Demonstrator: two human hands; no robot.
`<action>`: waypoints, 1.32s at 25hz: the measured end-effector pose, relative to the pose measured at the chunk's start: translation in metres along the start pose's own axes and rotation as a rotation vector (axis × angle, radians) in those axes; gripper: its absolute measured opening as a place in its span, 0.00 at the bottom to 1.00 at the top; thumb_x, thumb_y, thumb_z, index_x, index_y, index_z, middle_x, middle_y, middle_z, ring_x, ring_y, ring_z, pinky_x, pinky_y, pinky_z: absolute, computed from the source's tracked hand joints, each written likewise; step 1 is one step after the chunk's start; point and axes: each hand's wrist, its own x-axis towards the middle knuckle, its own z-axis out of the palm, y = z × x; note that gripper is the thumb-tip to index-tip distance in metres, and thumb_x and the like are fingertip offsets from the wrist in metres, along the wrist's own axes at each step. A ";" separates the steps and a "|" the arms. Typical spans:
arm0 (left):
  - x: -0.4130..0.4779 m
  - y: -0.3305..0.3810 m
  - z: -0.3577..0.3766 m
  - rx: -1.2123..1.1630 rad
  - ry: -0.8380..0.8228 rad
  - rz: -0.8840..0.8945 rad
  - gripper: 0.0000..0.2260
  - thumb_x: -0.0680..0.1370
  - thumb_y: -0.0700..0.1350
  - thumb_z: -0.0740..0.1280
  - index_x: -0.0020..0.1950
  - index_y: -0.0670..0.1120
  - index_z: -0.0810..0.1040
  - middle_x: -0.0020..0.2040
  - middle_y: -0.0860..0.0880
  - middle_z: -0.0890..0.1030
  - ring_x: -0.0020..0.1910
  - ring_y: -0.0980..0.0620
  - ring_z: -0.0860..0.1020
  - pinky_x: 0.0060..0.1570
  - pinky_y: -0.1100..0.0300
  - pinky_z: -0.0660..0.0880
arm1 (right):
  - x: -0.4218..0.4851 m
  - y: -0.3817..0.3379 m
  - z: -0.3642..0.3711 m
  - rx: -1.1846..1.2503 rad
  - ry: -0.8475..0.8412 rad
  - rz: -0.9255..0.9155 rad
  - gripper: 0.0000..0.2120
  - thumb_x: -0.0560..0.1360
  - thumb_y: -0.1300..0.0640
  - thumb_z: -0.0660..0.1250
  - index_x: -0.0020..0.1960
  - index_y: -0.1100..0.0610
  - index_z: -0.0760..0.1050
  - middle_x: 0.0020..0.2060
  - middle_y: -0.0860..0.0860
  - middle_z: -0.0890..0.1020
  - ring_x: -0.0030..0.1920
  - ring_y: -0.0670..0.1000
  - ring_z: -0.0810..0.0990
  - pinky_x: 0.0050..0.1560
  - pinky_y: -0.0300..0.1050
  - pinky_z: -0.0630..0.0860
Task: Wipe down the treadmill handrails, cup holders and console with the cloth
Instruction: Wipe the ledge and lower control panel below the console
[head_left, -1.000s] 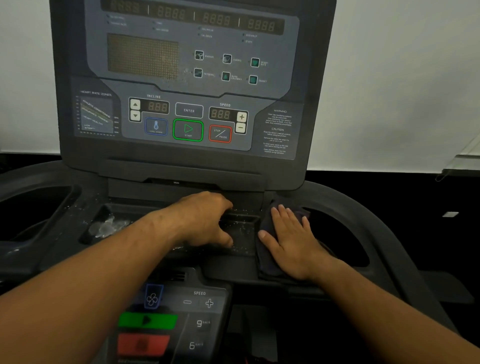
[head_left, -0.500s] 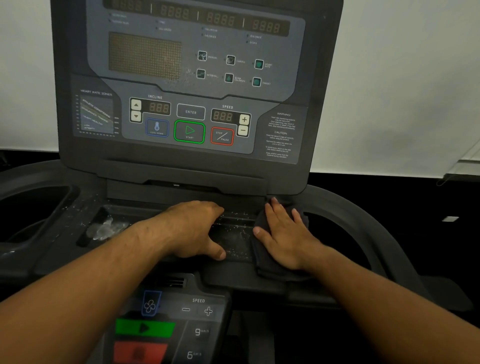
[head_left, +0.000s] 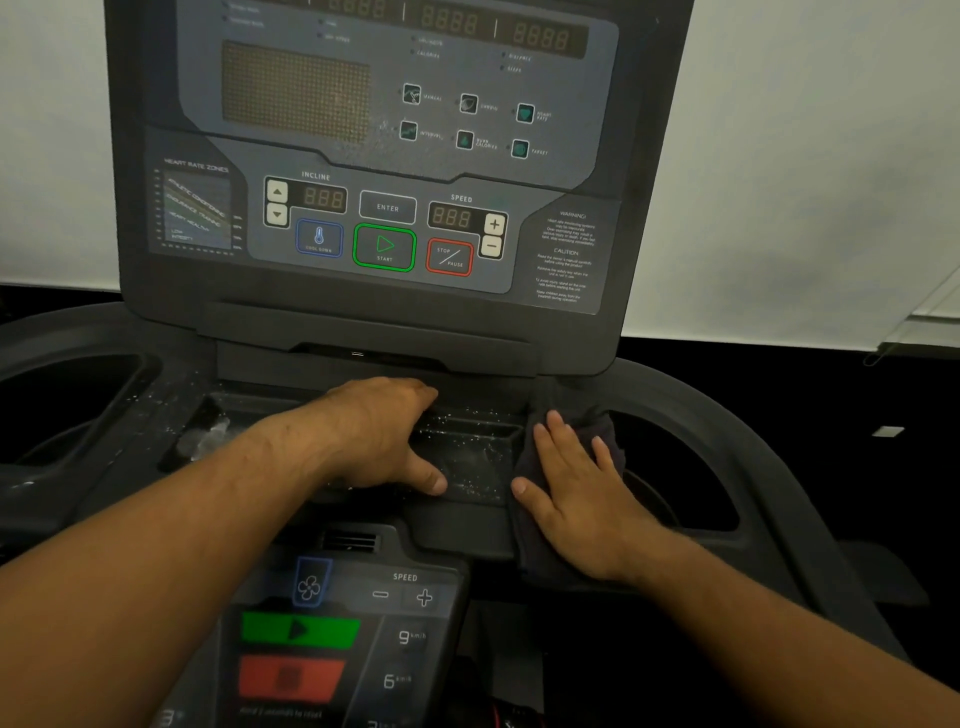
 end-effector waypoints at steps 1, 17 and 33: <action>0.002 -0.002 -0.001 0.005 0.001 0.002 0.48 0.65 0.67 0.74 0.78 0.50 0.59 0.76 0.54 0.64 0.73 0.51 0.65 0.71 0.51 0.66 | -0.012 -0.003 0.003 0.009 0.004 -0.008 0.33 0.81 0.39 0.44 0.79 0.53 0.37 0.76 0.47 0.35 0.76 0.46 0.34 0.75 0.49 0.33; -0.005 -0.008 -0.007 0.066 -0.064 -0.013 0.52 0.65 0.68 0.72 0.80 0.49 0.52 0.79 0.53 0.59 0.76 0.49 0.60 0.74 0.51 0.61 | -0.020 -0.036 0.013 -0.020 0.010 -0.021 0.33 0.81 0.38 0.42 0.79 0.53 0.40 0.77 0.47 0.37 0.75 0.47 0.32 0.74 0.49 0.32; -0.005 -0.022 -0.009 0.032 -0.007 -0.035 0.36 0.74 0.69 0.61 0.75 0.48 0.64 0.73 0.49 0.69 0.70 0.49 0.69 0.69 0.51 0.67 | -0.001 -0.032 -0.005 -0.178 -0.155 -0.347 0.37 0.78 0.32 0.42 0.79 0.53 0.43 0.79 0.48 0.45 0.76 0.43 0.39 0.75 0.47 0.34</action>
